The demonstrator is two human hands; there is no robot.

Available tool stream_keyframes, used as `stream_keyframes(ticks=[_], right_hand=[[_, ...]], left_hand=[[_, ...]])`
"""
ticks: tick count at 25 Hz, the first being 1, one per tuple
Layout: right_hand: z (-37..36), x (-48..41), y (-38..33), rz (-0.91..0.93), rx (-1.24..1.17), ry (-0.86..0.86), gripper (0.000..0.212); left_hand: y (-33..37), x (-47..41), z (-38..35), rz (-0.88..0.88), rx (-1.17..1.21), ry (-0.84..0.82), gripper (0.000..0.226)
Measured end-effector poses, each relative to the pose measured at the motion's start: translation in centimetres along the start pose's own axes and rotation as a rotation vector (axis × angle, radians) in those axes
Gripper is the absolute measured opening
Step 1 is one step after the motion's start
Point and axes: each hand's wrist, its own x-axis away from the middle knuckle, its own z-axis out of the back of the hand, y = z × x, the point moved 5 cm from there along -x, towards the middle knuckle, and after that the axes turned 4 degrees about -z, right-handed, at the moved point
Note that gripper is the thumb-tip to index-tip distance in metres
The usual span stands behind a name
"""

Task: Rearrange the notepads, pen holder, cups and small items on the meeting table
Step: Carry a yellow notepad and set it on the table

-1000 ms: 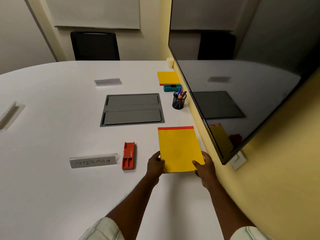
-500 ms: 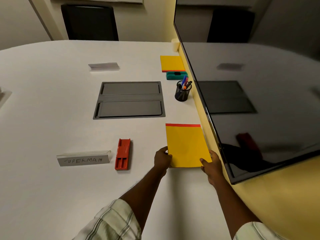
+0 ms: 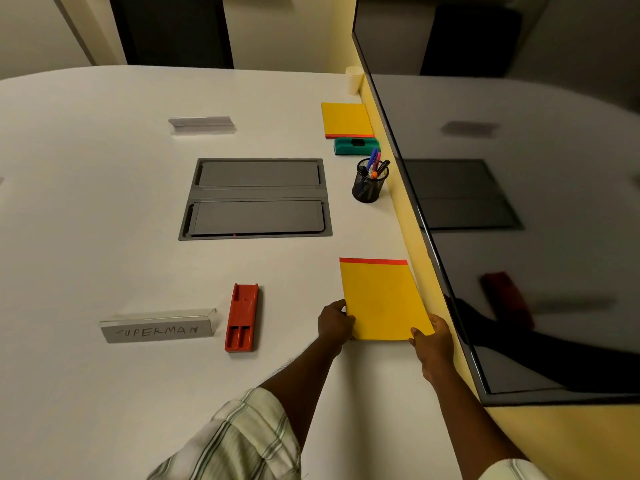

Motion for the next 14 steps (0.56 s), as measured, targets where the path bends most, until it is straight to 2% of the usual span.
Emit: stream_keyframes(ticks=[7, 11, 14], right_hand=[[0.4, -0.9, 0.1, -0.001, 0.115, 0.08, 0.035], [0.1, -1.4, 0.3, 0.035, 0.184, 0.116, 0.041], [-0.1, -1.8, 0.7, 0.049, 0.258, 0.148, 0.049]], left_hand=[[0.1, -1.6, -1.4, -0.018, -0.085, -0.101, 0.048], [-0.2, -2.1, -1.7, -0.008, -0.126, -0.101, 0.037], [-0.4, -2.5, -1.8, 0.011, -0.193, -0.124, 0.037]])
